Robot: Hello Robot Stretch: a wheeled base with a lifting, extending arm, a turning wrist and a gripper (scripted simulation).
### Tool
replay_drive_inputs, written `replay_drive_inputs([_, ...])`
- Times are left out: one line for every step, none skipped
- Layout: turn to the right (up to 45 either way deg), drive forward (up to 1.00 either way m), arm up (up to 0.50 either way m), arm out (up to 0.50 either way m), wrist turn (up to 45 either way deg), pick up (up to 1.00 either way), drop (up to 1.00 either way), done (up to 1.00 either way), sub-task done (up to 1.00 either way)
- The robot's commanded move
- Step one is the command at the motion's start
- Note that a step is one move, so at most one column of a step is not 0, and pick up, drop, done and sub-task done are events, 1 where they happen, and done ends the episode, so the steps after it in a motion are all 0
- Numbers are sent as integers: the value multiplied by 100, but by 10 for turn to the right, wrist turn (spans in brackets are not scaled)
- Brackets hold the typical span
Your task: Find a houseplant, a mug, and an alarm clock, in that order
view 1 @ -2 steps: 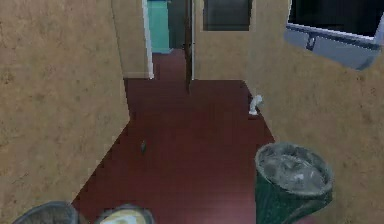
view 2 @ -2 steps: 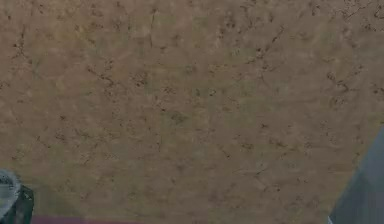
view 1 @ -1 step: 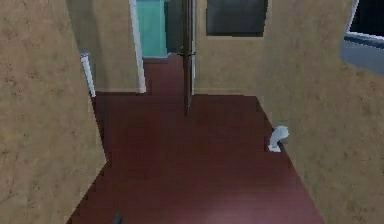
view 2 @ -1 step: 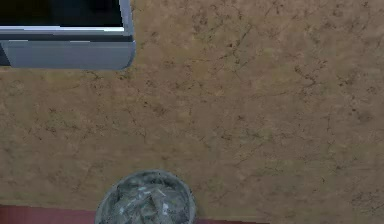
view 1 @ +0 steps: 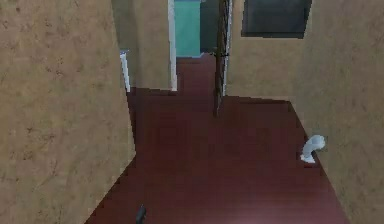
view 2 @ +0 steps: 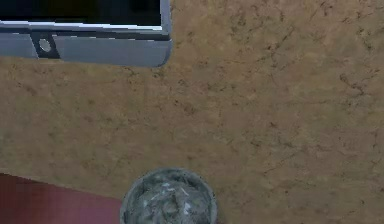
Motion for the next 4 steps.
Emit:
replay_drive_inputs([0,100,0,0,0,0,0,0,0])
replay_drive_inputs([0,100,0,0,0,0,0,0,0])
replay_drive_inputs([0,70,0,0,0,0,0,0,0])
replay_drive_inputs([180,0,0,0,0,0,0,0,0])
